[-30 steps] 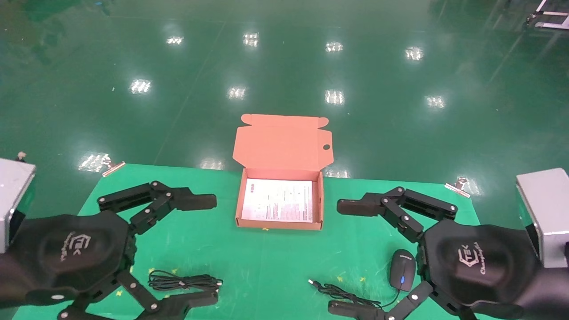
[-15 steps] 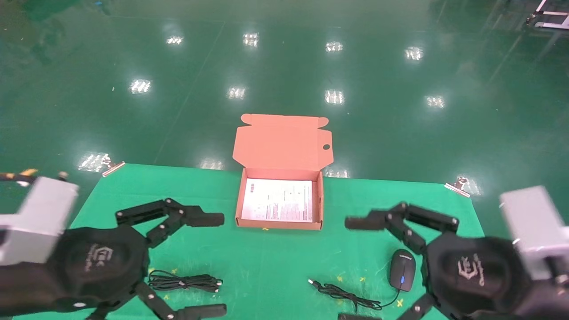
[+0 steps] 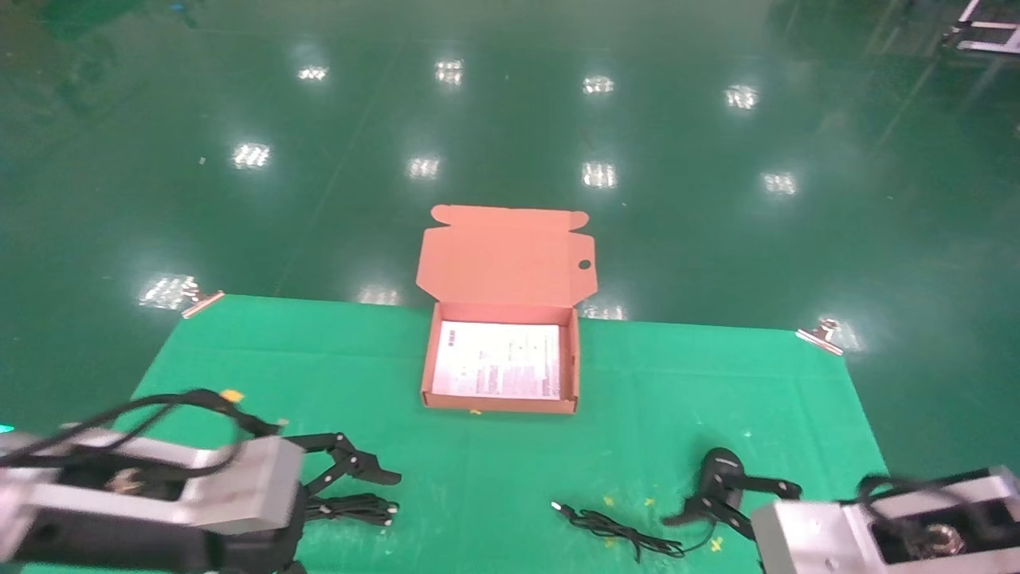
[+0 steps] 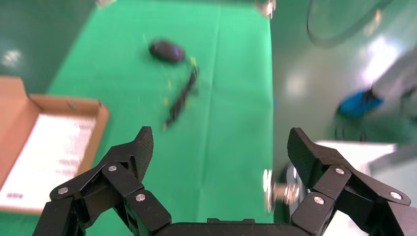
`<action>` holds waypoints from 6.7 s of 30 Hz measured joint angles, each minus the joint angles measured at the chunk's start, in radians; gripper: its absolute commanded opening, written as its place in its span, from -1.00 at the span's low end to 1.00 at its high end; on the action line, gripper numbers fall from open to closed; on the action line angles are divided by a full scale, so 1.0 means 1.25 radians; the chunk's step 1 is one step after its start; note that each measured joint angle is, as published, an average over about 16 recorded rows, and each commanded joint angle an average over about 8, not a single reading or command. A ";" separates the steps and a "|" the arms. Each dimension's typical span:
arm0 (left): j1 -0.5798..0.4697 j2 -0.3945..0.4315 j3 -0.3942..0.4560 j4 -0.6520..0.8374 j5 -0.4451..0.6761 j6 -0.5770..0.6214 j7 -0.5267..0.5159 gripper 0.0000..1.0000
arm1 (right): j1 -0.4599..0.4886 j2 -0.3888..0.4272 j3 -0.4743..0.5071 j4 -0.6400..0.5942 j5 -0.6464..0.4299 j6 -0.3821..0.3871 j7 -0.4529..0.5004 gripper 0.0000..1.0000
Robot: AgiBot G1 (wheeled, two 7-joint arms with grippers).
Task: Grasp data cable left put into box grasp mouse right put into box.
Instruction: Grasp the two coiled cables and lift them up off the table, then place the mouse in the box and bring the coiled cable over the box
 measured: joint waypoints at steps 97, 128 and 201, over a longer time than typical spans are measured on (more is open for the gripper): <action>-0.058 0.316 0.276 0.454 0.636 -0.335 -0.083 -1.00 | 0.020 -0.348 -0.441 -0.333 -0.513 0.472 0.083 -1.00; -0.071 0.299 0.268 0.414 0.639 -0.342 -0.084 -1.00 | 0.062 -0.314 -0.419 -0.280 -0.534 0.486 0.127 -1.00; -0.188 0.263 0.205 0.135 1.012 -0.456 -0.363 -1.00 | 0.217 -0.631 -0.421 -0.485 -0.381 0.817 -0.031 -1.00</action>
